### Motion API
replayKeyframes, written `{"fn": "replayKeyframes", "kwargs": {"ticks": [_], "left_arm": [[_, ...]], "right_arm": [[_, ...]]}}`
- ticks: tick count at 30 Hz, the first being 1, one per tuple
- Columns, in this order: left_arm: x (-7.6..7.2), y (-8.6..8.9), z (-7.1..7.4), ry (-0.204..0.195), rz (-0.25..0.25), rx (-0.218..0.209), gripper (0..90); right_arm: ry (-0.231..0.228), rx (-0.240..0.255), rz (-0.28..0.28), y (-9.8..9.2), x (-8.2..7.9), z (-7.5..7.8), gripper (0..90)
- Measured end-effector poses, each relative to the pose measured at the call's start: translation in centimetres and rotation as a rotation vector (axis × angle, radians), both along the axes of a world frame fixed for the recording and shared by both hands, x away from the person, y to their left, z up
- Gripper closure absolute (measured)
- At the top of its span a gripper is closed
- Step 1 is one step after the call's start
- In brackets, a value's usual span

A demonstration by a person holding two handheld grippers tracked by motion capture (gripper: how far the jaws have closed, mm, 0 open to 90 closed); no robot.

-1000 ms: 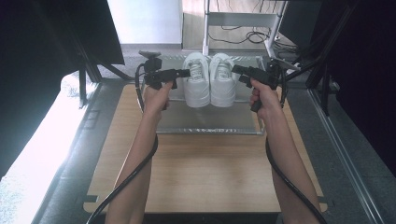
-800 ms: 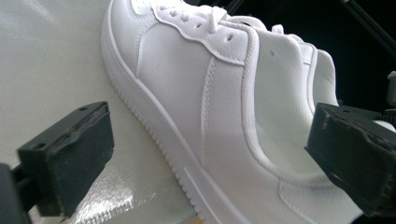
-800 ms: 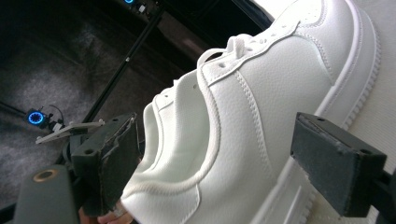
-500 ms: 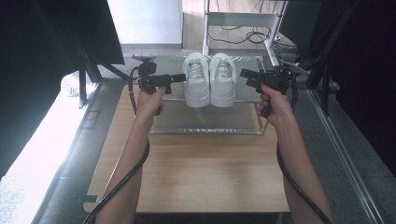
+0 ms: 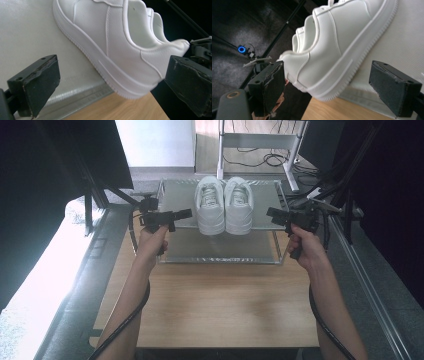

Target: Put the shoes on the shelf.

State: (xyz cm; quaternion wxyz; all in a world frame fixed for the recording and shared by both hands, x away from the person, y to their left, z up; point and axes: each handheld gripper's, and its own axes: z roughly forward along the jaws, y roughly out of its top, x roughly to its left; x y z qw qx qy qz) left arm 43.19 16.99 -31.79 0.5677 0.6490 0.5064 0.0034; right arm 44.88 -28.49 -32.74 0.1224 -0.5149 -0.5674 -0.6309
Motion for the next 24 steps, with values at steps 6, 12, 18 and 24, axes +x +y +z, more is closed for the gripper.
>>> {"fn": "replayKeyframes", "kwargs": {"ticks": [6,12,18,24], "left_arm": [[-1.3,0.6,-0.4,-0.017,-0.017,0.003,0.0],[-3.2,1.1,-1.2,-0.017,-0.058,0.016,1.3],[-4.9,1.6,-2.4,-0.032,-0.061,0.032,1.0],[-6.3,2.1,-3.9,-0.033,-0.059,0.040,0.8]], "right_arm": [[-0.006,-0.007,0.009,-1.0,-1.1,-0.7,13.1],[-0.022,-0.033,0.030,-1.9,-2.5,-1.7,8.9],[-0.050,-0.069,0.035,-2.9,-4.2,-2.6,6.8],[-0.050,-0.117,0.043,-3.7,-5.9,-4.2,6.5]]}}
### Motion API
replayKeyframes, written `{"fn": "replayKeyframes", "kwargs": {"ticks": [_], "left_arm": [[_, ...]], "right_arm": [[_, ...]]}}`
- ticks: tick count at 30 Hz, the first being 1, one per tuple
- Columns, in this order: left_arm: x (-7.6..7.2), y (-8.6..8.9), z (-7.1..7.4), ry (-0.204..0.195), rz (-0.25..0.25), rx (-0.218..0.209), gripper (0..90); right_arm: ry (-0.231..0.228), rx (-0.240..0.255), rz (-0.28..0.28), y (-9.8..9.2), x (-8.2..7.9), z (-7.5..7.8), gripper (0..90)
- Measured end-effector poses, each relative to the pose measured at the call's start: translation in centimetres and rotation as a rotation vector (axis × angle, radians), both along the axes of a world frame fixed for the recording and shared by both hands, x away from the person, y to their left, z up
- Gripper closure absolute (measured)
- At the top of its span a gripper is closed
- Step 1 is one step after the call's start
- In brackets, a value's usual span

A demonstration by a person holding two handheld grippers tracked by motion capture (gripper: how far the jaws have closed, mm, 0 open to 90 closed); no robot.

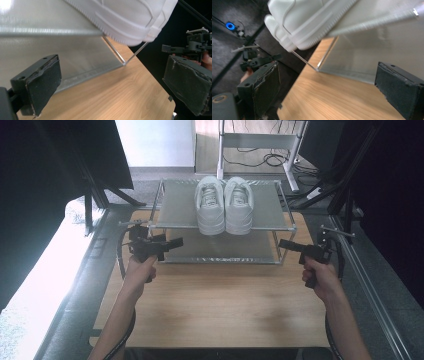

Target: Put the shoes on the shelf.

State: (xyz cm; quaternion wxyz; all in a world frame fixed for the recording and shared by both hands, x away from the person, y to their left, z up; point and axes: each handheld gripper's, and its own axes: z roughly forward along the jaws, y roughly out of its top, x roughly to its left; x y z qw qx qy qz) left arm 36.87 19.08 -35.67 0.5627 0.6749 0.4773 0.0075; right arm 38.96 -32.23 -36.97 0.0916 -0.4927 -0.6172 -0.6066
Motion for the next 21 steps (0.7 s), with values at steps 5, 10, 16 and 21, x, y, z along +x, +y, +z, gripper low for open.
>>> {"fn": "replayKeyframes", "kwargs": {"ticks": [5,10,16,21], "left_arm": [[-1.0,0.2,-1.3,0.001,-0.001,0.012,0.7],[-2.4,0.4,-3.4,-0.008,-0.002,0.017,0.6],[-4.0,0.9,-6.5,-0.016,0.028,0.024,0.4],[-5.1,1.3,-8.8,-0.011,0.042,0.018,0.9]], "right_arm": [[-0.008,-0.035,-0.013,-0.4,-1.1,-1.2,6.5],[-0.027,-0.098,-0.024,-0.9,-2.7,-3.0,6.3],[-0.038,-0.181,-0.022,-1.0,-4.4,-5.5,5.3],[-0.065,-0.273,-0.029,-1.0,-5.8,-7.8,5.5]]}}
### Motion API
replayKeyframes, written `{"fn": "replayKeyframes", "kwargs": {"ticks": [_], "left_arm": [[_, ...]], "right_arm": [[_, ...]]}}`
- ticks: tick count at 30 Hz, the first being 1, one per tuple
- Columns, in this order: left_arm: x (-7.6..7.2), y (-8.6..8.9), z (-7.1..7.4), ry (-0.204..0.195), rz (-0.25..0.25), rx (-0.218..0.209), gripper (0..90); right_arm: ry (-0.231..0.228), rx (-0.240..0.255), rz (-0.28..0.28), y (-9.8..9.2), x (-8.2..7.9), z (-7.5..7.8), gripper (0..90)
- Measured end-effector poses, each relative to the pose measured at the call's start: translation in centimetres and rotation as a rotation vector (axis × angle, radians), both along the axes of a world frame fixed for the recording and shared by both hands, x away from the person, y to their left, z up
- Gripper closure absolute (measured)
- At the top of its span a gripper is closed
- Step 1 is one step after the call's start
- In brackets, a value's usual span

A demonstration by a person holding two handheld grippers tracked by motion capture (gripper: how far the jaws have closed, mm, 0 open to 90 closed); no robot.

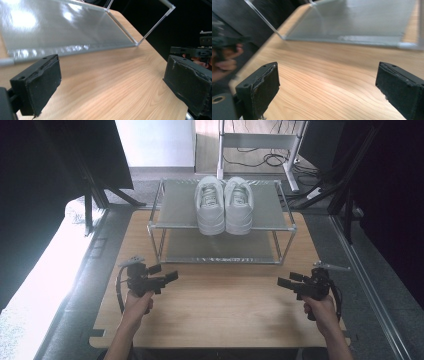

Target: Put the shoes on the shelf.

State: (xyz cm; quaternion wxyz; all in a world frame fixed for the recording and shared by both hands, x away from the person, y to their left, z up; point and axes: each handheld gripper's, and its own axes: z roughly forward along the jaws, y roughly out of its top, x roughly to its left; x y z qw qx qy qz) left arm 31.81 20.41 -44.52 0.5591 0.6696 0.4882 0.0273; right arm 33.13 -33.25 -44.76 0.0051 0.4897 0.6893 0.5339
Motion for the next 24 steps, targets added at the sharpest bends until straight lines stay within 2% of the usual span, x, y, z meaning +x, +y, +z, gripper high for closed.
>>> {"fn": "replayKeyframes", "kwargs": {"ticks": [1,5,6,7,8,10,11,12,13,14,15,16,17,18,19,20,21,24], "left_arm": [[-0.5,0.2,-1.1,0.003,0.012,0.011,1.3],[-1.6,0.2,-3.1,0.006,0.041,0.101,1.6],[-1.8,0.2,-3.5,0.007,0.047,0.134,1.4],[-1.8,0.2,-3.5,0.007,0.047,0.134,1.2],[-2.3,-0.2,-4.5,0.016,0.062,0.210,0.9],[-2.7,-0.8,-5.4,0.032,0.060,0.299,0.0],[-2.7,-0.8,-5.4,0.032,0.060,0.299,0.0],[-2.8,-1.2,-5.7,0.044,0.060,0.345,0.0],[-2.9,-1.9,-6.3,0.056,0.045,0.424,0.0],[-3.0,-2.3,-6.7,0.060,0.037,0.465,0.0],[-3.0,-2.3,-6.7,0.060,0.037,0.465,0.0],[-2.9,-2.7,-7.1,0.064,0.024,0.525,0.0],[-2.8,-3.1,-7.6,0.074,0.014,0.566,0.0],[-2.8,-3.1,-7.6,0.074,0.014,0.566,0.0],[-2.8,-3.5,-7.7,0.062,0.027,0.615,0.0],[-2.8,-3.5,-7.7,0.062,0.027,0.615,0.0],[-2.9,-3.8,-7.7,0.058,0.033,0.632,0.0],[-2.9,-3.8,-7.7,0.060,0.035,0.632,0.0]], "right_arm": [[-0.010,-0.032,-0.005,0.0,-0.3,-0.4,5.5],[-0.034,-0.160,-0.008,0.2,-1.1,-2.0,5.4],[-0.036,-0.185,-0.012,0.3,-1.2,-2.3,5.4],[-0.036,-0.185,-0.012,0.3,-1.2,-2.3,5.4],[-0.022,-0.233,-0.012,0.4,-1.6,-3.1,5.0],[-0.021,-0.283,-0.020,0.5,-1.7,-3.8,4.2],[-0.019,-0.314,-0.024,0.6,-1.8,-4.2,3.6],[-0.016,-0.342,-0.023,0.7,-1.9,-4.5,3.5],[-0.016,-0.367,-0.023,0.8,-2.0,-4.9,3.3],[-0.017,-0.392,-0.024,0.9,-2.1,-5.3,2.8],[-0.017,-0.392,-0.024,0.9,-2.1,-5.3,2.8],[-0.017,-0.419,-0.021,1.0,-2.1,-5.6,1.6],[-0.020,-0.481,-0.016,1.3,-2.3,-6.4,0.0],[-0.020,-0.481,-0.016,1.3,-2.3,-6.4,0.0],[-0.039,-0.538,-0.011,1.6,-2.3,-6.8,0.0],[-0.039,-0.538,-0.011,1.6,-2.3,-6.8,0.0],[-0.052,-0.578,-0.012,2.0,-2.4,-6.9,0.0],[-0.069,-0.605,-0.015,2.3,-2.5,-7.1,0.0]]}}
